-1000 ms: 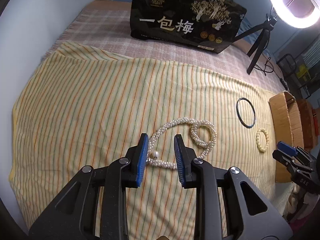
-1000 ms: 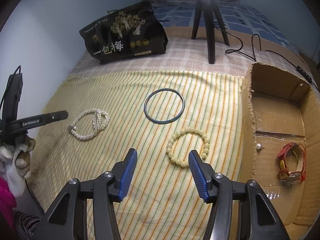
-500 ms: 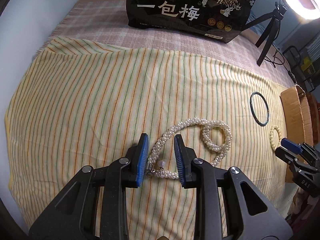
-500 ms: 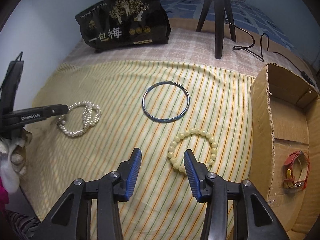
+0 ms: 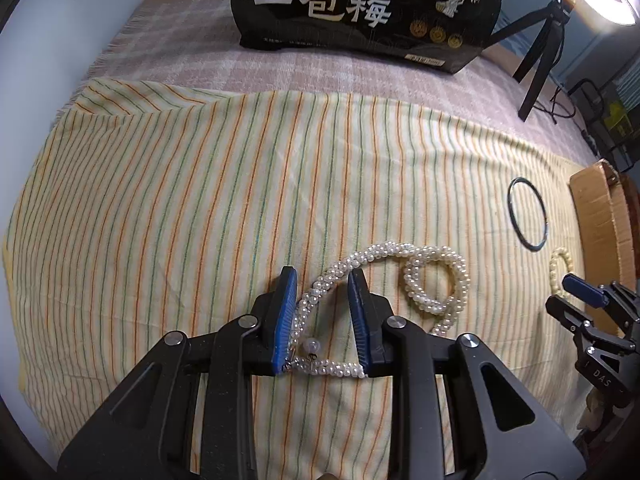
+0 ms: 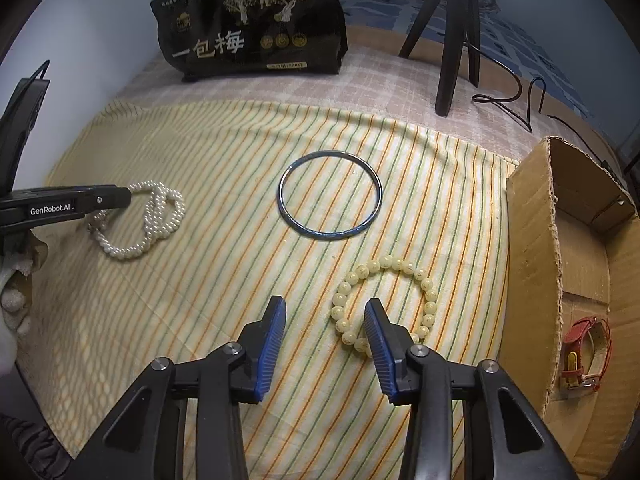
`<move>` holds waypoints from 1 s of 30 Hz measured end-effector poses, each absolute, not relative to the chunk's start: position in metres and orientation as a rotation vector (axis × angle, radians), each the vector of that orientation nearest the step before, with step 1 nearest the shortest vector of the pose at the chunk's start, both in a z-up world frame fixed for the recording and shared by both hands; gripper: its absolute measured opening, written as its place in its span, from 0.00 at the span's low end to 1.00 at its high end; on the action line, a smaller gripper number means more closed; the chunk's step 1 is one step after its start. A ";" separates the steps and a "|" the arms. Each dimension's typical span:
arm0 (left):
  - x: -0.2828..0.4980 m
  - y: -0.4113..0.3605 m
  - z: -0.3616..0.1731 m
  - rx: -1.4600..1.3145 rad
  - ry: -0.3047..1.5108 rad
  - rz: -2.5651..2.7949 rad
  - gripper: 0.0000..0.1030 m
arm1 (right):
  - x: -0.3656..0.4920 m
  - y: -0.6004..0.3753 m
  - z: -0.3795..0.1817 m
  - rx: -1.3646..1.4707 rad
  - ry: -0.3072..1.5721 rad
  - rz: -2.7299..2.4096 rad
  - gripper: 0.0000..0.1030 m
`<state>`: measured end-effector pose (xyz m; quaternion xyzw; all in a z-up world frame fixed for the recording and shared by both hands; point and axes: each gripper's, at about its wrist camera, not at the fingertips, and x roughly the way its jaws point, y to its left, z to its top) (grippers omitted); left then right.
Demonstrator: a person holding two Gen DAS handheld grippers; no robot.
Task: Organize jewelry
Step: 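Lower and close the left tool on the pearl necklace while the right tool grasps the bracelet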
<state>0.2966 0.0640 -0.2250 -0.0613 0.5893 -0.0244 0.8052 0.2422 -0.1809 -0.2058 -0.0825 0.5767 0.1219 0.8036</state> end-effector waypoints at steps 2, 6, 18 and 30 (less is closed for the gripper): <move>0.297 0.063 -0.228 -0.117 1.264 -0.048 0.24 | 0.243 -0.181 -0.208 -0.188 1.240 0.254 0.41; 0.299 0.060 -0.230 -0.103 1.250 -0.030 0.24 | 0.244 -0.181 -0.213 -0.201 1.250 0.253 0.40; 0.299 0.055 -0.228 -0.087 1.230 -0.016 0.06 | 0.247 -0.187 -0.215 -0.176 1.236 0.255 0.07; 0.287 0.056 -0.196 -0.170 1.167 -0.068 0.06 | 0.244 -0.208 -0.192 -0.048 1.186 0.260 0.05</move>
